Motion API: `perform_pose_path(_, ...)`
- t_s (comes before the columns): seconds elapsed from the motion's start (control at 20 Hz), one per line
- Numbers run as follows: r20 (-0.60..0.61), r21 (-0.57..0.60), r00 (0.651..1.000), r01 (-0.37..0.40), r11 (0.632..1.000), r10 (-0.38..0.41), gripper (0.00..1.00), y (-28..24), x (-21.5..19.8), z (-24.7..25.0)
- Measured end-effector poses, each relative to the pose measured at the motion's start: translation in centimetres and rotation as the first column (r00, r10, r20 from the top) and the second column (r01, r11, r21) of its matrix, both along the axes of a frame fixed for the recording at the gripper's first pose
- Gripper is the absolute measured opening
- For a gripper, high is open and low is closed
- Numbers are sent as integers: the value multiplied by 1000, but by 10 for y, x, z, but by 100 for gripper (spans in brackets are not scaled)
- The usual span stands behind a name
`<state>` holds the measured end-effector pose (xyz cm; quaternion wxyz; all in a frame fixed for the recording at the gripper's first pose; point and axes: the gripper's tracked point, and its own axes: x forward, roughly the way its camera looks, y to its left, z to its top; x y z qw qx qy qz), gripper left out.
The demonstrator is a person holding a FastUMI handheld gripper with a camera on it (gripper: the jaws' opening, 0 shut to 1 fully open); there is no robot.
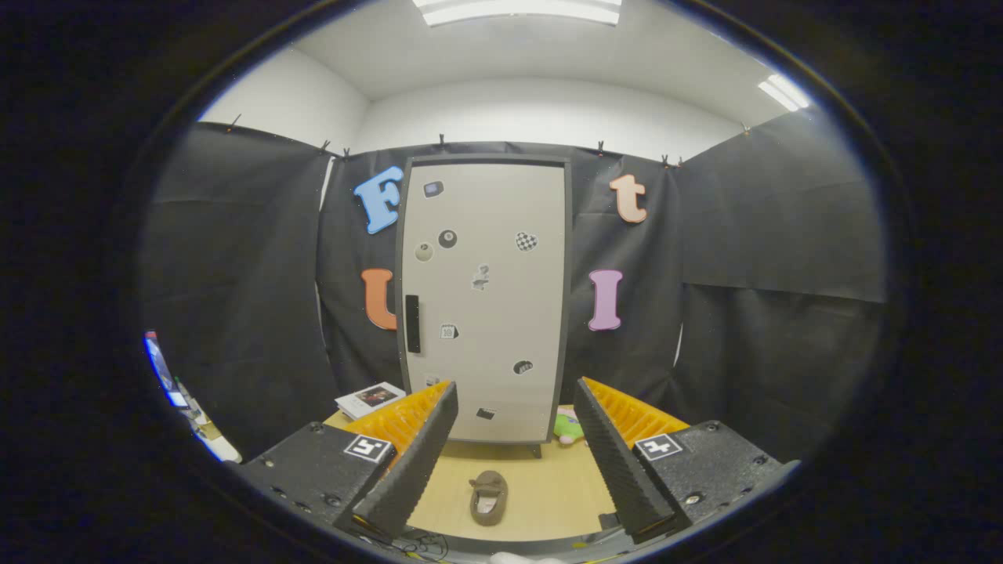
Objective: Open the shoe cabinet door, grab the shoes and put them into the shoe cabinet, then close the shoe cabinet door.
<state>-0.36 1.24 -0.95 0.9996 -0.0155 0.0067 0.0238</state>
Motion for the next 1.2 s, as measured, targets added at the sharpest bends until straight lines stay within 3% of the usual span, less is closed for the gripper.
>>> perform_pose_path(0.3,9,4,1000,-3,1000,3,98,12,9,-1)
perform_pose_path(0.5,-1,-6,999,-49,999,49,98,38,35,-7)
perform_pose_path(0.8,-16,39,990,-140,989,141,98,108,117,-20)
perform_pose_path(1.2,-31,64,979,-200,978,203,98,181,254,-30)
